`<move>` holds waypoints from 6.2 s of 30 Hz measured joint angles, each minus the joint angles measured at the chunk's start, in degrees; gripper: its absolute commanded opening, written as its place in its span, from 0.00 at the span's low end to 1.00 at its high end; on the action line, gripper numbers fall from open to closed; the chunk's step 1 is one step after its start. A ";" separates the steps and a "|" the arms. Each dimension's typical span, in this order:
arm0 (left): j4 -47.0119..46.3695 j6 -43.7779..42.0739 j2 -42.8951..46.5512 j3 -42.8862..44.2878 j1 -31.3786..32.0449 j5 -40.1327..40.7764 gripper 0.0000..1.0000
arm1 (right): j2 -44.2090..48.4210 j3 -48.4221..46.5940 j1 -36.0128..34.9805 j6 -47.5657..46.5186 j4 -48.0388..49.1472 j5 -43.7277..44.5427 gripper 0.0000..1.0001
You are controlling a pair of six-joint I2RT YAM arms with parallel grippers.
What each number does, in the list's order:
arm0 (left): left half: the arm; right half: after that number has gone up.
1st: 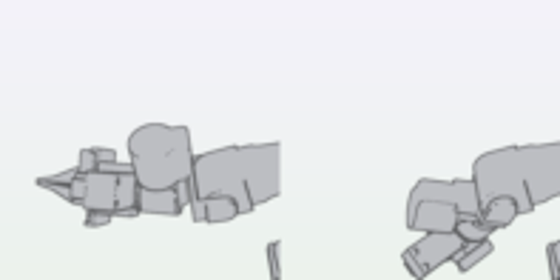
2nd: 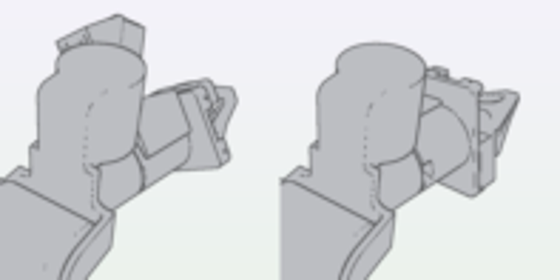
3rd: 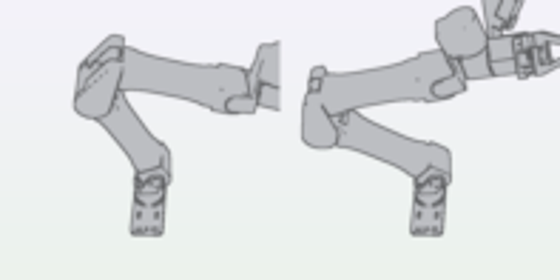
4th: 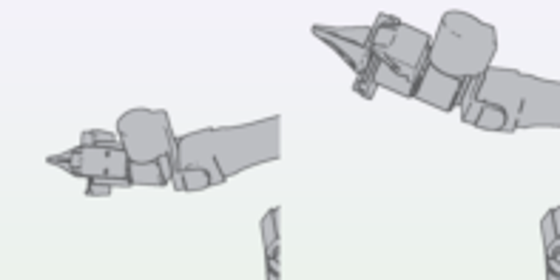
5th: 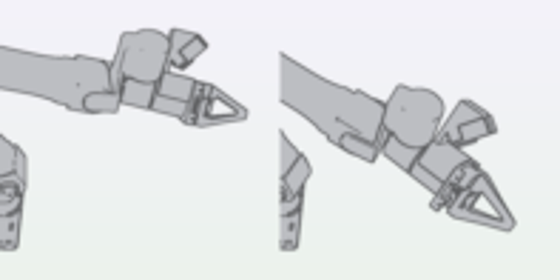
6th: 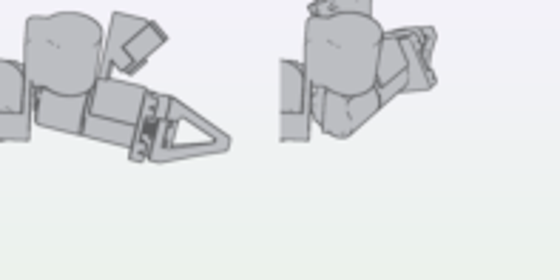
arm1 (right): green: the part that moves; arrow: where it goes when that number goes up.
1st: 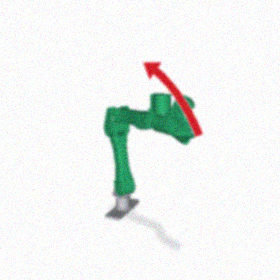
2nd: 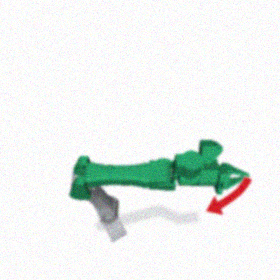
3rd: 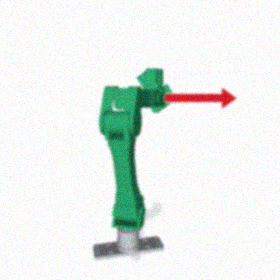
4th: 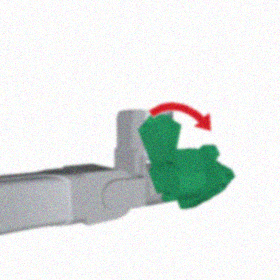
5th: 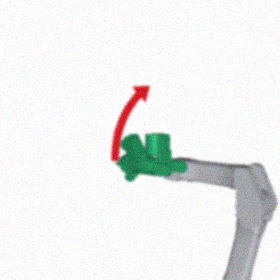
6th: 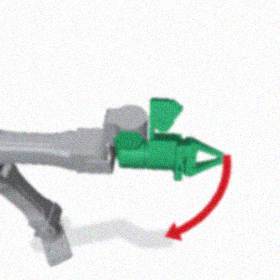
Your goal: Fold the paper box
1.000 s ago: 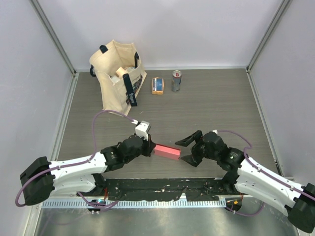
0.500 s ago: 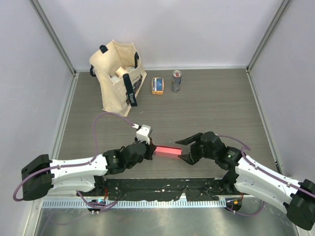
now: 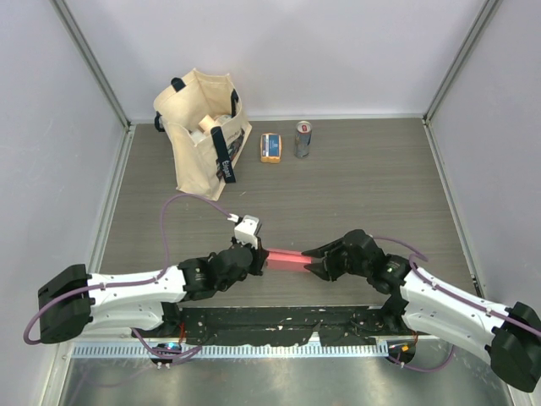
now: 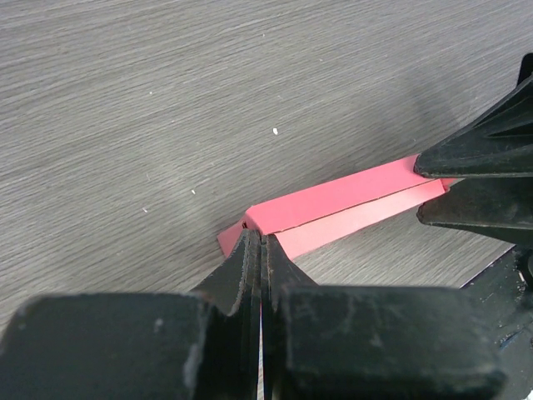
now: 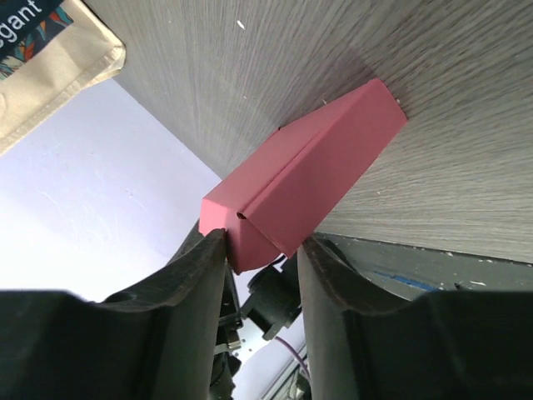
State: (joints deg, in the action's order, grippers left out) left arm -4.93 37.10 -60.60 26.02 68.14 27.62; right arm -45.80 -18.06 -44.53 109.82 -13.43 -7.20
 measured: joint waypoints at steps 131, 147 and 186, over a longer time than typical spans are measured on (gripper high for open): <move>-3.74 36.20 0.35 -7.04 -17.35 -26.86 0.34 | 7.48 13.31 13.79 -45.55 21.27 -11.30 0.19; 12.83 19.63 -7.10 10.16 -25.68 -35.65 0.63 | -13.22 -15.93 14.34 -70.58 -10.73 -5.31 0.70; 2.69 25.68 -35.41 17.70 -11.93 -48.52 0.26 | -4.96 -7.10 10.51 -61.70 -23.26 -0.59 0.45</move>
State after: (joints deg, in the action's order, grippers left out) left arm -2.24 62.78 -96.01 43.72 56.21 -20.91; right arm -50.76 -25.17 -34.02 48.12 -36.69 -7.79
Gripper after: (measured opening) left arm 0.297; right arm 0.433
